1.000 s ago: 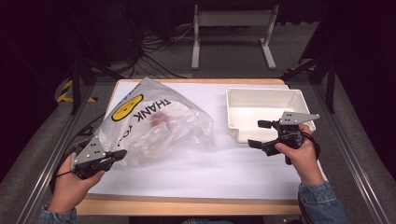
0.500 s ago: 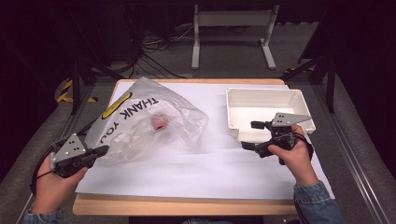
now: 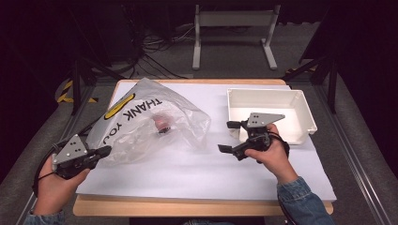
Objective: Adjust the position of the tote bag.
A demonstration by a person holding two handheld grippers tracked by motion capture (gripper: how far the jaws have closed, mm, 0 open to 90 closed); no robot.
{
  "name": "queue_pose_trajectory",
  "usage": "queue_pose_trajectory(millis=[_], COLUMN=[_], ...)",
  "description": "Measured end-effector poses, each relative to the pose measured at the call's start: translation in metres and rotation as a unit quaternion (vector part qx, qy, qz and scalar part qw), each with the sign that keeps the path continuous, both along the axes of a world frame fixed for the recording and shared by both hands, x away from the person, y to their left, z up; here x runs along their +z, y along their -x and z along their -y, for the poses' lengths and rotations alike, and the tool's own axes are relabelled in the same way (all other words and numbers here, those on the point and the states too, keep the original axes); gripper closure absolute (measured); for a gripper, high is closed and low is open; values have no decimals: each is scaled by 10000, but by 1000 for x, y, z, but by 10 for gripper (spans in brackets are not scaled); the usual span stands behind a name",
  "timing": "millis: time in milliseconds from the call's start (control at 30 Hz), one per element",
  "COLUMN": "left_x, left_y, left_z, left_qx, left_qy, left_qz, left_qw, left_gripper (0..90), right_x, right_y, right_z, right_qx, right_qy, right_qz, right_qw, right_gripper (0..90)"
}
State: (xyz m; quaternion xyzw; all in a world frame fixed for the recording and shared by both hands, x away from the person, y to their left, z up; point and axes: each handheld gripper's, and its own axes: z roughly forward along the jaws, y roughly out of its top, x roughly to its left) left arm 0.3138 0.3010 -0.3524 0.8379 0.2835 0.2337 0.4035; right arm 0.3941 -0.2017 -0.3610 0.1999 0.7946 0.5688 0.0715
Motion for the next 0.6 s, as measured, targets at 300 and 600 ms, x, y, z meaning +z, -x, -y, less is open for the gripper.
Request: queue_pose_trajectory(millis=[300,600], left_x=[-1,-1], left_y=[0,-1], left_z=[5,8], left_qx=[-97,-144], left_qy=[-36,-37], left_qz=[-14,-26], left_qw=[9999,9999], left_gripper=[872,867], right_x=[-10,-24], right_y=[-7,-17], right_z=[-40,-56], right_qx=[369,492], right_qy=[276,589], right_qz=[-69,-76], right_qw=[9989,9970], right_gripper=[71,274])
